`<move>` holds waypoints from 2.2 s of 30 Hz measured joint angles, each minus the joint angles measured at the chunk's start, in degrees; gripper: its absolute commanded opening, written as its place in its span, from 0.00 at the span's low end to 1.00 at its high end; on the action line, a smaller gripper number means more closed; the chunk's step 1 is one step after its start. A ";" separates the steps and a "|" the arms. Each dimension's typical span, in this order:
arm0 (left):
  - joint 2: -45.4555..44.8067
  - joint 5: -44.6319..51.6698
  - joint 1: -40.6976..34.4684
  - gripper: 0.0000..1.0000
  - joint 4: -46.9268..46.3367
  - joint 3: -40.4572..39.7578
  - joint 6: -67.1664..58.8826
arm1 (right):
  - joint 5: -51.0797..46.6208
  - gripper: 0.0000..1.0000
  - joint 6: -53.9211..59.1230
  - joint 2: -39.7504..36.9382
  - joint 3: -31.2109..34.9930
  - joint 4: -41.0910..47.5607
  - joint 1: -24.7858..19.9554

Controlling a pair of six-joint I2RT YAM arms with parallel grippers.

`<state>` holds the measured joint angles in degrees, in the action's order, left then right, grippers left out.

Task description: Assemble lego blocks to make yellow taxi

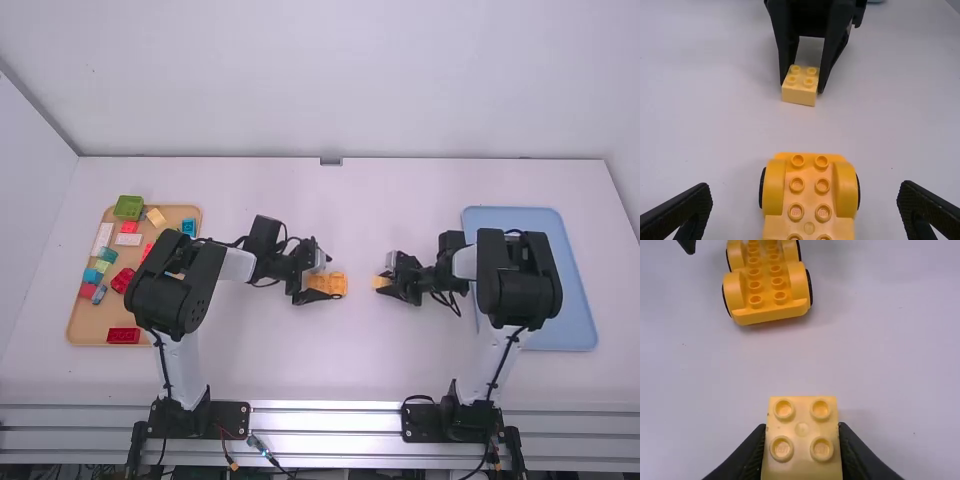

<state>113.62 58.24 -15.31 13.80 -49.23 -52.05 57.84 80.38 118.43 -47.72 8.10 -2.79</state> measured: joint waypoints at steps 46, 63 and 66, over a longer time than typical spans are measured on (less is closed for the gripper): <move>6.27 -0.81 0.57 0.46 1.75 -0.52 -7.08 | 2.58 0.13 4.66 -2.69 -19.63 26.64 12.28; 6.27 -1.27 0.59 0.53 9.31 1.95 -2.36 | -5.27 0.14 -16.96 -9.16 -6.54 2.51 18.75; 6.27 -1.29 0.57 0.54 9.20 1.95 -1.77 | -5.55 0.12 -17.35 -9.16 -6.16 2.58 18.69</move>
<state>119.90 56.95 -14.74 23.00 -47.29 -53.82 52.29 63.02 109.27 -53.89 10.68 15.90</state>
